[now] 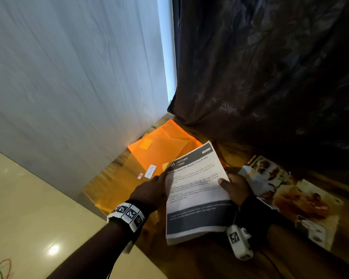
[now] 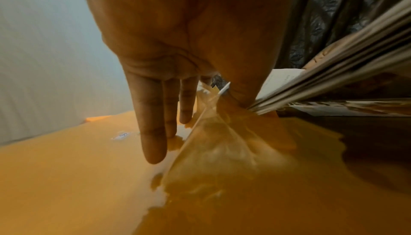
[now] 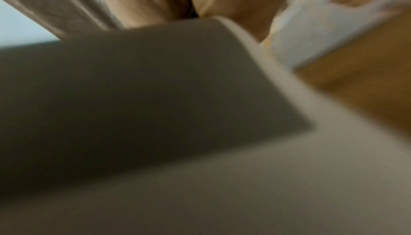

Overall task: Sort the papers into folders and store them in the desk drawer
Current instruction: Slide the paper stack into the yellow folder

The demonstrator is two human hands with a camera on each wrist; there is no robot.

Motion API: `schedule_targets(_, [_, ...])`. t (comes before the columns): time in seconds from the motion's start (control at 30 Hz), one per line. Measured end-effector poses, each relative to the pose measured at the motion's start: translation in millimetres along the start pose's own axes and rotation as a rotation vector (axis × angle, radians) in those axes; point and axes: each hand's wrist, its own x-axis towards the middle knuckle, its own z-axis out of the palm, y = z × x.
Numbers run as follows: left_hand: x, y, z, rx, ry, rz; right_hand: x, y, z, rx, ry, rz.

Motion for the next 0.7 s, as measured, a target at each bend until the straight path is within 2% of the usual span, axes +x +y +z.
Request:
schedule_targets(0.17, [6.8, -9.4, -2.7, -0.077, -0.045, -0.017, 16.0, -21.1, -6.2, 0.023, -0.042, -0.034])
schedule_targets(0.27, [8.7, -17.0, -6.7, -0.155, -0.057, -0.063, 13.9, -22.1, -17.2, 0.136, 0.021, -0.020])
schedule_targets(0.4, [7.7, -24.3, -11.5, -0.241, -0.085, -0.090, 6.1, -9.2, -36.7, 0.195, 0.085, 0.004])
schedule_targets(0.5, [7.8, -25.7, -10.4, -0.251, -0.093, -0.089, -2.5, 0.8, -45.3, 0.241, 0.076, 0.054])
schedule_targets(0.6, [8.3, -27.1, -7.9, -0.241, -0.084, -0.080, -14.5, 2.5, -41.6, 0.303, 0.089, 0.094])
schedule_targets(0.7, [9.4, -28.1, -5.7, -0.228, -0.069, -0.087, -13.6, 12.6, -31.5, 0.233, 0.050, 0.083])
